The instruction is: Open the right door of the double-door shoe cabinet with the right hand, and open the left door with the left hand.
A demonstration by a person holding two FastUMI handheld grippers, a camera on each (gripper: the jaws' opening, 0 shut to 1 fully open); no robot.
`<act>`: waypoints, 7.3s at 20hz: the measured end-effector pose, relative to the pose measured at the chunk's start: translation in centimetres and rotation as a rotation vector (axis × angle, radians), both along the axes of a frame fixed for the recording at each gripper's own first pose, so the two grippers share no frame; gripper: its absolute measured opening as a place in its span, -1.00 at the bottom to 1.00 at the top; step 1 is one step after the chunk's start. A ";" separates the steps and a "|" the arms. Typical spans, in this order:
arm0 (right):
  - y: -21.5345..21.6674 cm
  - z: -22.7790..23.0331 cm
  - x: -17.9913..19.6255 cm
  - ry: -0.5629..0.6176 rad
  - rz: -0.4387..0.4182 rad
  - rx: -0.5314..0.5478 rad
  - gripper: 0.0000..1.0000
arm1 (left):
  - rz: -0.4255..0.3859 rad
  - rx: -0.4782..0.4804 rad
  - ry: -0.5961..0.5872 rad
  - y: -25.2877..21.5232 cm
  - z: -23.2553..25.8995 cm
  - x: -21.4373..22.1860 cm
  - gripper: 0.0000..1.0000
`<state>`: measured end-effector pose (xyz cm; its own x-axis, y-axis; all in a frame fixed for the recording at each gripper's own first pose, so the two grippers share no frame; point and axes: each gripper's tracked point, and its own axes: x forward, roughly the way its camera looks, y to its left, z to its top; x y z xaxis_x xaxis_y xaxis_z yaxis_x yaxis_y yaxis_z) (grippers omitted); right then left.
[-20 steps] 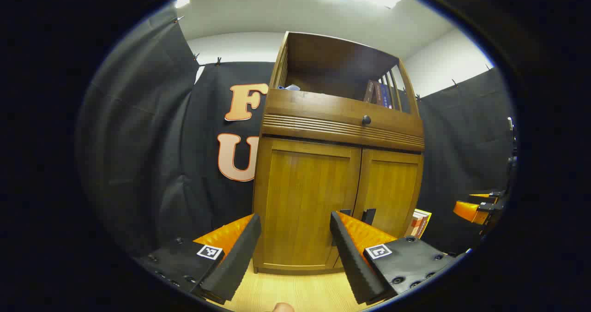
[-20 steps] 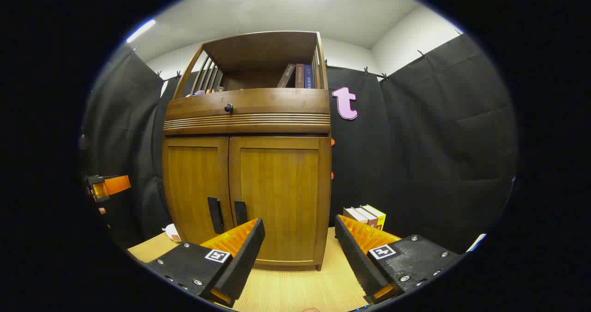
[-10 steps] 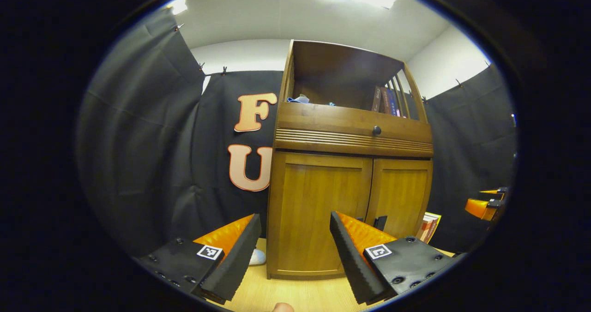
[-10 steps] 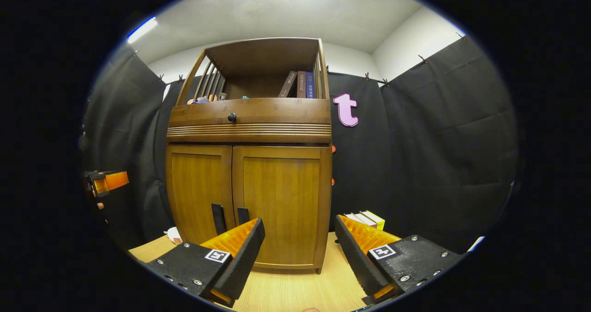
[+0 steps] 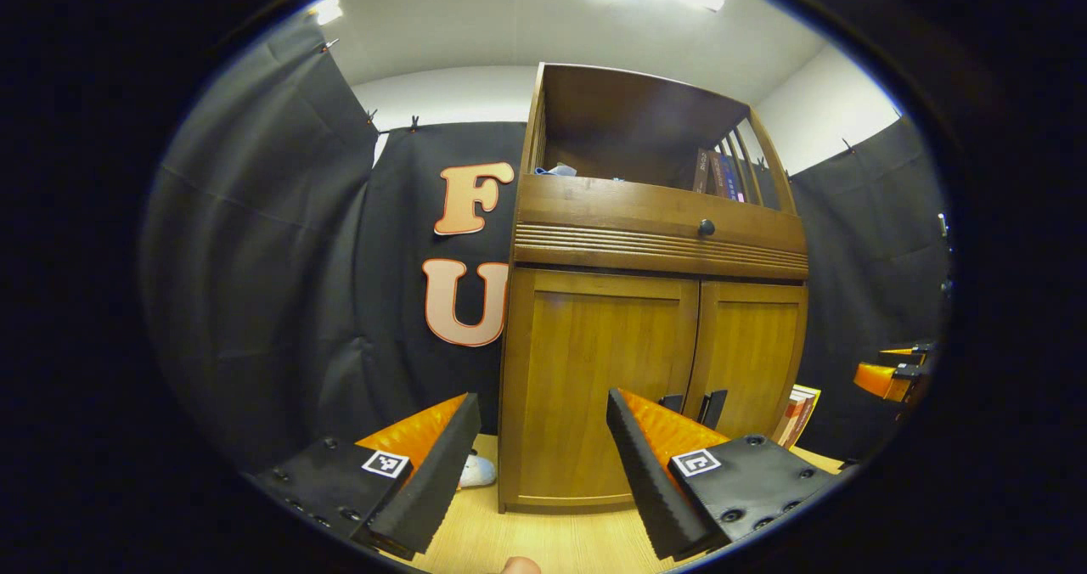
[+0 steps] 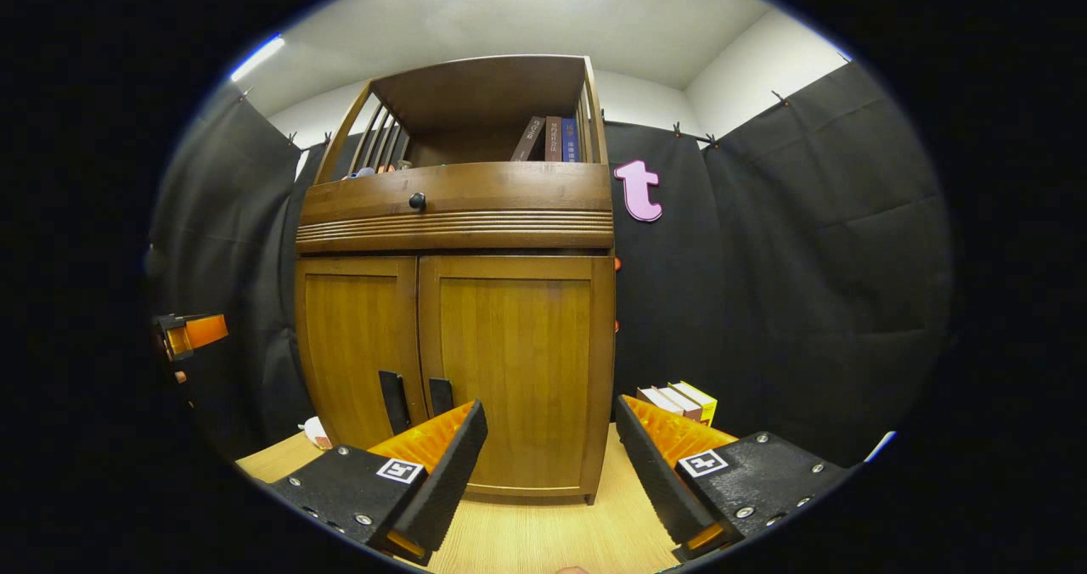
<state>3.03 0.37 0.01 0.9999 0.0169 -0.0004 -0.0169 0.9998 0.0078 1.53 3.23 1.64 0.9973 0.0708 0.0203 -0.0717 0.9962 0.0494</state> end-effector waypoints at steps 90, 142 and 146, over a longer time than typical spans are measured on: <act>-1.3 -12.0 -1.9 0.107 -0.001 0.022 -0.74 | -0.005 0.037 0.035 -1.2 -3.6 -12.3 0.89; -25.5 -12.0 -6.2 0.073 -0.215 0.068 0.85 | -0.089 0.054 0.129 -16.0 -15.3 12.9 0.89; -26.4 -11.9 -6.1 0.058 -0.251 0.062 0.85 | -0.067 0.054 0.139 -15.3 -17.0 16.2 0.89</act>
